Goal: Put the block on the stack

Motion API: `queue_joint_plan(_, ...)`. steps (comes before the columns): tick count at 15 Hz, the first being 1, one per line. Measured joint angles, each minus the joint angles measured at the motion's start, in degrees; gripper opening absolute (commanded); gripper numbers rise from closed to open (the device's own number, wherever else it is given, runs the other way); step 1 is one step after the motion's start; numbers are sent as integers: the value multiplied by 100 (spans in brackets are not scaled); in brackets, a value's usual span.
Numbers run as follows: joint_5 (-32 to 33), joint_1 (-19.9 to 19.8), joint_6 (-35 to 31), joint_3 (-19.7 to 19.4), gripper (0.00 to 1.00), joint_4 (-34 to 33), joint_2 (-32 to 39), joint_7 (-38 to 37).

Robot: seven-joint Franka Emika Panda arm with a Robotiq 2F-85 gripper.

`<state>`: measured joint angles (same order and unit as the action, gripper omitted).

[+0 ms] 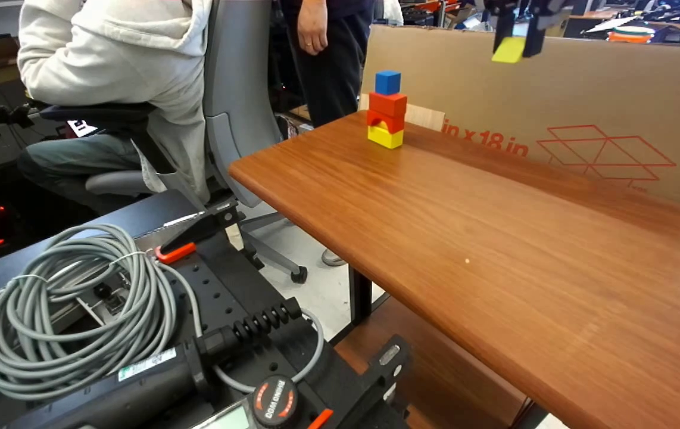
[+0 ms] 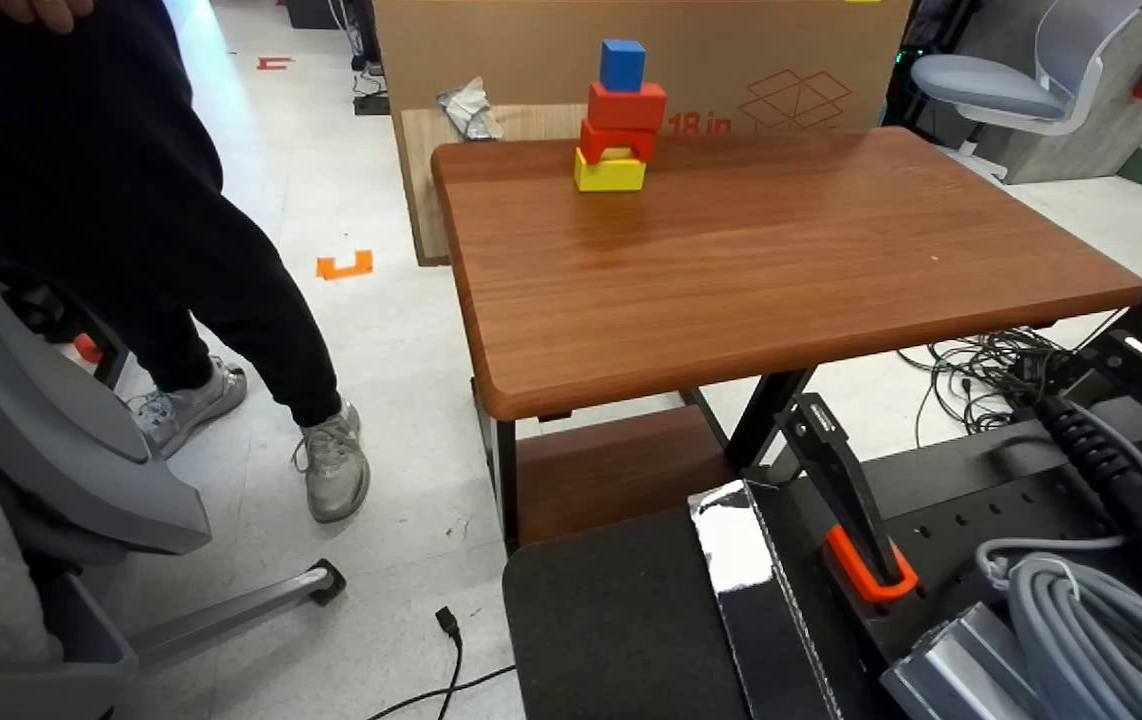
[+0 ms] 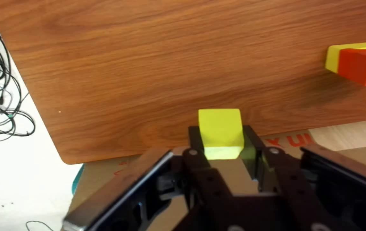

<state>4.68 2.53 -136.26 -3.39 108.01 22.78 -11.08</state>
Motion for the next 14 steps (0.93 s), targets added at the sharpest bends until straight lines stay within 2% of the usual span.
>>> queue_joint_plan(3, 144, 355, 6, 115, 8, 173, -251, -286)
queue_joint_plan(7, 424, 741, 10, 269, 8, 196, -251, -640)
queue_joint_plan(14, 507, 1017, 26, 539, 8, 77, 68, -721)
